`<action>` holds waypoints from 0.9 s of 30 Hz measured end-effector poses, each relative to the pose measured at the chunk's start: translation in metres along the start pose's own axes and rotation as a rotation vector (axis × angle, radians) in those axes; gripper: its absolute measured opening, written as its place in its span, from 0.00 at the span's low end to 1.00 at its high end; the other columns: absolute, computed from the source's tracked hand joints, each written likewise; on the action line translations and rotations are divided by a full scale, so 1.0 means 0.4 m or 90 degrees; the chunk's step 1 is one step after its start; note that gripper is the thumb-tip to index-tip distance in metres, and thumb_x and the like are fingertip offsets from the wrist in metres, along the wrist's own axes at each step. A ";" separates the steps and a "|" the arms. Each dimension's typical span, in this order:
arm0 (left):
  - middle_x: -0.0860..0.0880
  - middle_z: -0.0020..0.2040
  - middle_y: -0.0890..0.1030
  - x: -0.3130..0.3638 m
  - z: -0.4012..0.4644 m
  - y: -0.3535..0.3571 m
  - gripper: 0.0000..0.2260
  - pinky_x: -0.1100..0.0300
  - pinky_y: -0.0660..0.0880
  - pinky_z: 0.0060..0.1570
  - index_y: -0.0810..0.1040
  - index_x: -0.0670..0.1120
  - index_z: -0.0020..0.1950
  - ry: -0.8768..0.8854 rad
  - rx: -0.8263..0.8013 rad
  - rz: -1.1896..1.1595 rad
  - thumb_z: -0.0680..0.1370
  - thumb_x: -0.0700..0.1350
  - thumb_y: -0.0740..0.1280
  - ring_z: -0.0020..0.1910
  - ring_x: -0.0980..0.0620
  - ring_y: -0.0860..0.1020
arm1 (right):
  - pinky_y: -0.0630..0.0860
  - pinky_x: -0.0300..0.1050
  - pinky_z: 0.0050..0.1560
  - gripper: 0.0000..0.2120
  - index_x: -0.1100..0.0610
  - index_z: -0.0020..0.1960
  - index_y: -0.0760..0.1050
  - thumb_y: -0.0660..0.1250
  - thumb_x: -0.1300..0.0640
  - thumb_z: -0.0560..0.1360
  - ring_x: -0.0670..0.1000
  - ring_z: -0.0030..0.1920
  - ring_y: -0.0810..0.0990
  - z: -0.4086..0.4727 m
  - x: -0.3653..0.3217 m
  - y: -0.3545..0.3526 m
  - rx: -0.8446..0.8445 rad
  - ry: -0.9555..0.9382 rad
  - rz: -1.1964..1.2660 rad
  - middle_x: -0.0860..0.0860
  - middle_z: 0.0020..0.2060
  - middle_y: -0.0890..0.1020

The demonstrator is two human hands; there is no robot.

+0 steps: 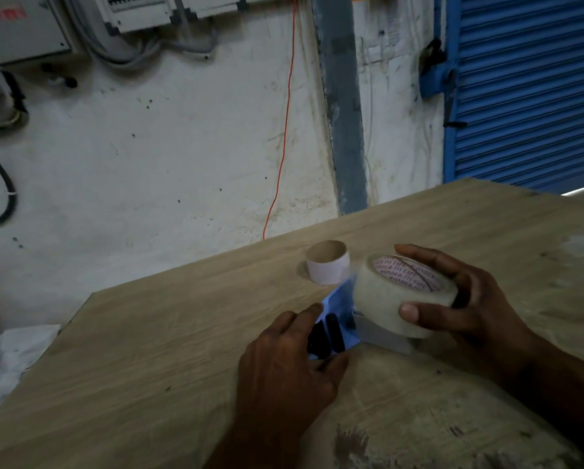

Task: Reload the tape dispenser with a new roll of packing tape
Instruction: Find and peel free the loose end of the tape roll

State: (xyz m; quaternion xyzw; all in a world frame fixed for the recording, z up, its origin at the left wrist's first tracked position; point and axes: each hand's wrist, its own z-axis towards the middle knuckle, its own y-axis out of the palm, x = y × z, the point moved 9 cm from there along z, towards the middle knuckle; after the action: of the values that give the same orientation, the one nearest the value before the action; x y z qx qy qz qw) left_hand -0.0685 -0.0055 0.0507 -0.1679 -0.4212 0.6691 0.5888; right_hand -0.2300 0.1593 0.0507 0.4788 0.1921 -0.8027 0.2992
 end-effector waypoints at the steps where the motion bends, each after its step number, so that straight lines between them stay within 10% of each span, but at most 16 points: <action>1: 0.59 0.60 0.80 -0.003 0.002 -0.009 0.35 0.59 0.81 0.53 0.78 0.57 0.68 -0.011 0.001 -0.003 0.65 0.70 0.74 0.56 0.55 0.82 | 0.82 0.42 0.54 0.45 0.50 0.69 0.77 0.84 0.47 0.53 0.49 0.61 0.83 0.001 0.007 0.003 -0.004 0.015 0.015 0.47 0.60 0.85; 4: 0.60 0.70 0.73 -0.005 0.016 -0.036 0.41 0.60 0.72 0.67 0.73 0.58 0.74 -0.040 0.000 -0.059 0.65 0.72 0.75 0.69 0.58 0.73 | 0.81 0.54 0.59 0.49 0.51 0.68 0.78 0.87 0.42 0.49 0.54 0.63 0.83 0.003 0.020 -0.005 0.002 0.047 0.077 0.51 0.61 0.84; 10: 0.62 0.64 0.80 0.038 0.088 -0.033 0.44 0.60 0.77 0.64 0.73 0.60 0.74 -0.176 -0.074 -0.439 0.60 0.71 0.77 0.63 0.65 0.78 | 0.83 0.49 0.53 0.53 0.56 0.71 0.75 0.88 0.49 0.49 0.58 0.64 0.82 0.001 0.024 0.008 -0.045 0.121 0.242 0.56 0.64 0.83; 15: 0.54 0.55 0.87 0.080 0.157 -0.021 0.22 0.52 0.81 0.61 0.86 0.49 0.58 -0.183 -0.101 -0.595 0.66 0.53 0.79 0.56 0.56 0.85 | 0.82 0.49 0.54 0.52 0.56 0.71 0.74 0.88 0.51 0.50 0.58 0.64 0.82 -0.003 0.017 0.020 -0.082 0.140 0.248 0.56 0.64 0.83; 20: 0.51 0.41 0.88 0.094 0.183 -0.029 0.10 0.60 0.81 0.51 0.87 0.48 0.41 -0.153 -0.091 -0.553 0.65 0.52 0.78 0.44 0.55 0.86 | 0.82 0.49 0.54 0.52 0.57 0.71 0.75 0.88 0.53 0.50 0.58 0.65 0.81 -0.001 0.010 0.013 -0.094 0.146 0.265 0.57 0.64 0.82; 27: 0.47 0.40 0.88 0.081 0.195 -0.021 0.10 0.63 0.79 0.42 0.86 0.43 0.48 -0.191 -0.211 -0.527 0.71 0.45 0.79 0.38 0.55 0.85 | 0.83 0.50 0.54 0.45 0.57 0.71 0.75 0.81 0.61 0.54 0.59 0.64 0.82 -0.001 0.015 0.010 -0.109 0.161 0.285 0.58 0.64 0.82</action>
State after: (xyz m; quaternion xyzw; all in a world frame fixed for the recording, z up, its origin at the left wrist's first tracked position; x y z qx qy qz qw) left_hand -0.1273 -0.0042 0.1119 0.0211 -0.6346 0.3188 0.7037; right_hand -0.2295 0.1546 0.0450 0.5786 0.1843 -0.6311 0.4826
